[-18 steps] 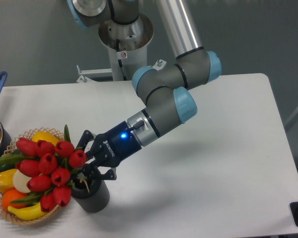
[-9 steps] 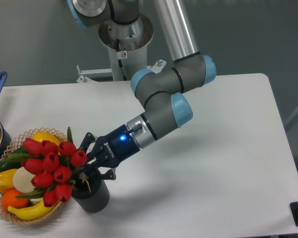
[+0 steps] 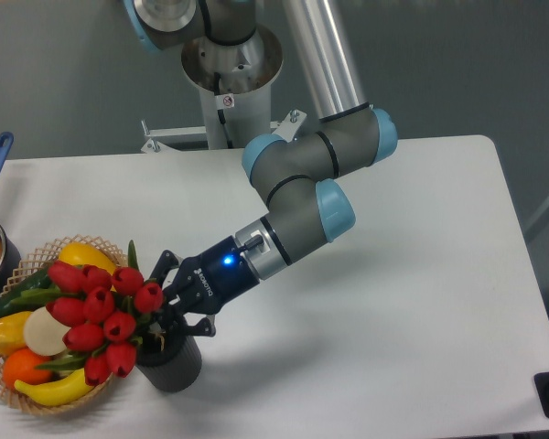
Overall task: Insert the flowers into the vase
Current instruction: 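Lower the tulip stems into the black vase opening, then open the gripper to release the tulips in the vase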
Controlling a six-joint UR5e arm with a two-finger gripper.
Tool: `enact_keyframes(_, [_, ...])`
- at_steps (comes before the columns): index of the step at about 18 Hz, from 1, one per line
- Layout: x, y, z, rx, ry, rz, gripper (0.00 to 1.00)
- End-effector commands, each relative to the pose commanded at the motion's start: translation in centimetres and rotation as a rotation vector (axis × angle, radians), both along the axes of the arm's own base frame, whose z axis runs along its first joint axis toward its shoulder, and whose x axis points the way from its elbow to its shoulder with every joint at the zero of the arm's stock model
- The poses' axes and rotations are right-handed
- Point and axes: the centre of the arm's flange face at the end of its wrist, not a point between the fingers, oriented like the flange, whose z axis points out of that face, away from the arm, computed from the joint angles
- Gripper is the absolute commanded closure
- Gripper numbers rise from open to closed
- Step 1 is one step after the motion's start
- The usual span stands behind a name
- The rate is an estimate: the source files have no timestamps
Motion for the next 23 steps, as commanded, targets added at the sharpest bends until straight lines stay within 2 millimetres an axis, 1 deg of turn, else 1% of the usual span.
enact_keyframes(1, [0.0,0.0,-0.2,-0.001,-0.001,0.000,0.69])
enact_keyframes(3, [0.0,0.0,-0.2,0.001,0.001,0.000,0.66])
enact_keyframes(7, [0.0,0.0,-0.8,0.008,0.011,-0.005,0.66])
enact_keyframes(10, [0.2,-0.4,-1.5,0.021,0.030,-0.012,0.66])
enact_keyframes(12, [0.2,-0.5,-1.7,0.023,0.032,-0.012,0.64])
enact_keyframes(15, [0.1,-0.7,-1.8,0.021,0.030,-0.009,0.54])
enact_keyframes(17, [0.0,-1.0,-2.0,0.018,0.026,-0.005,0.43])
enact_keyframes(20, [-0.1,-1.3,-1.9,0.017,0.025,0.000,0.28])
enact_keyframes(22, [-0.2,-1.3,-1.9,0.016,0.024,0.002,0.21])
enact_keyframes(23, [-0.2,-1.4,-2.0,0.015,0.023,0.003,0.15])
